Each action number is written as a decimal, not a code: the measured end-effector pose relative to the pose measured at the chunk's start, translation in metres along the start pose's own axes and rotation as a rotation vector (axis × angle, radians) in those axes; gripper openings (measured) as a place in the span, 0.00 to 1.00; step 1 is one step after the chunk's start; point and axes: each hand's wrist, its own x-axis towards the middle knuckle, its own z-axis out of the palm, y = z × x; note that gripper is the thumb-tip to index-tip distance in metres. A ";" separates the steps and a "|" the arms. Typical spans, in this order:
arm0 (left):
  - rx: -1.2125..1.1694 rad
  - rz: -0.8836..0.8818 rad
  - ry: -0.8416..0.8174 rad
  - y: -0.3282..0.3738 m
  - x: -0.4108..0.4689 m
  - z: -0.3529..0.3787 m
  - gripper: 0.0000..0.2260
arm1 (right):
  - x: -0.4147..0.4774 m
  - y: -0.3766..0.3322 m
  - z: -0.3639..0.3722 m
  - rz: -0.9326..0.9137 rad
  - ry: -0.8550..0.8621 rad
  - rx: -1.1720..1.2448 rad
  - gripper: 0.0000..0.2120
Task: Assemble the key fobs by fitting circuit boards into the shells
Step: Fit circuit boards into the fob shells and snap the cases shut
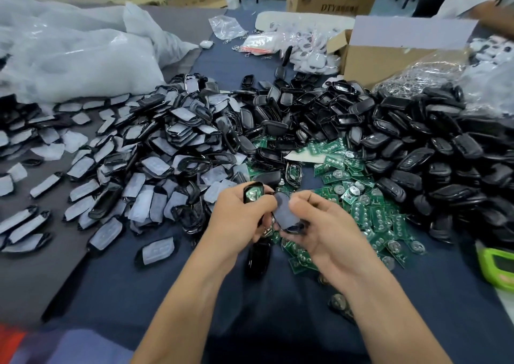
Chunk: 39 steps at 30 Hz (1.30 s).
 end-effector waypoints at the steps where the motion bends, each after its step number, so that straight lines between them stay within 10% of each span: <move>1: 0.002 -0.002 -0.005 0.000 0.000 -0.003 0.11 | -0.003 -0.001 -0.004 0.035 -0.053 0.063 0.03; 13: -0.054 0.044 -0.200 0.008 -0.002 0.003 0.05 | -0.017 0.005 -0.024 0.147 -0.241 0.358 0.23; 22: -0.195 -0.059 0.004 0.000 -0.004 0.015 0.06 | -0.010 0.006 -0.028 0.197 -0.109 0.596 0.27; 39: 0.106 0.009 0.255 -0.017 -0.013 0.033 0.12 | -0.010 0.027 0.018 -0.161 0.268 0.121 0.16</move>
